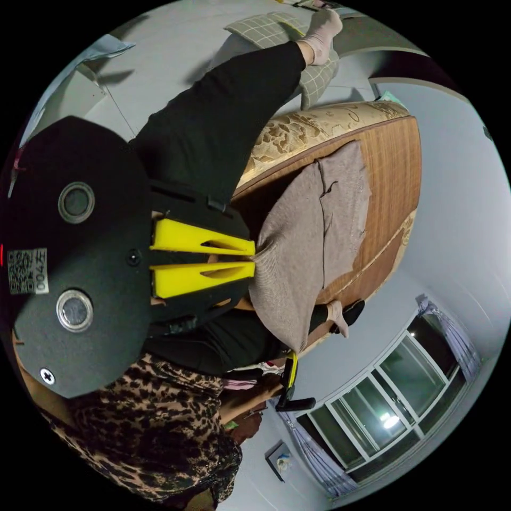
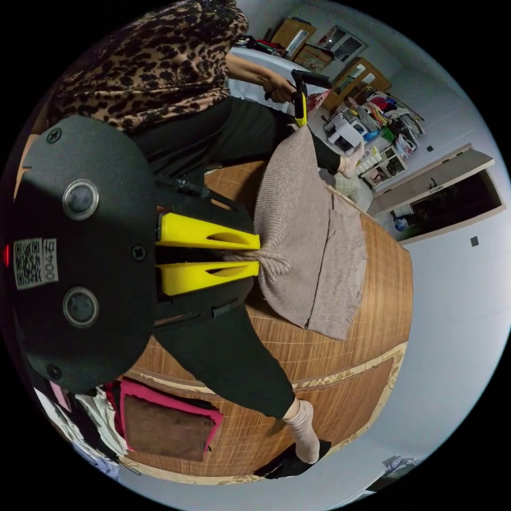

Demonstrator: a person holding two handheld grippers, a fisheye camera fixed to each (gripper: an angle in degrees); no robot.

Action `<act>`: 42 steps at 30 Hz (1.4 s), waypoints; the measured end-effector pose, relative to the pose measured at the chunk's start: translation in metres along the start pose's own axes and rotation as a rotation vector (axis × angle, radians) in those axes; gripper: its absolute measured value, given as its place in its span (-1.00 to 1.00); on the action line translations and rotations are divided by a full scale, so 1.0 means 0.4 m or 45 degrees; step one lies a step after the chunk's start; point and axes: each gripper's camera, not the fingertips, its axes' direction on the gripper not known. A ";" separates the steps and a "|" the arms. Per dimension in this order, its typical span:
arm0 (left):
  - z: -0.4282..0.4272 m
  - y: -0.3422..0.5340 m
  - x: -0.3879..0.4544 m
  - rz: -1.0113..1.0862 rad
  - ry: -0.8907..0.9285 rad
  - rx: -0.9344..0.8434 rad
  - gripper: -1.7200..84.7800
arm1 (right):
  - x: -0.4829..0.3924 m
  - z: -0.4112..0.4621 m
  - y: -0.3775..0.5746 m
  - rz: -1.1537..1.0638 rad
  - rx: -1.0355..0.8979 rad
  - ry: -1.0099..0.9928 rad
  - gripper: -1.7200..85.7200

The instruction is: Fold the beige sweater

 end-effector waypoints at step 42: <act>0.368 -1.191 -0.908 -0.228 0.130 -0.216 -0.90 | 0.281 0.116 -1.189 -0.058 -0.370 -0.091 -0.84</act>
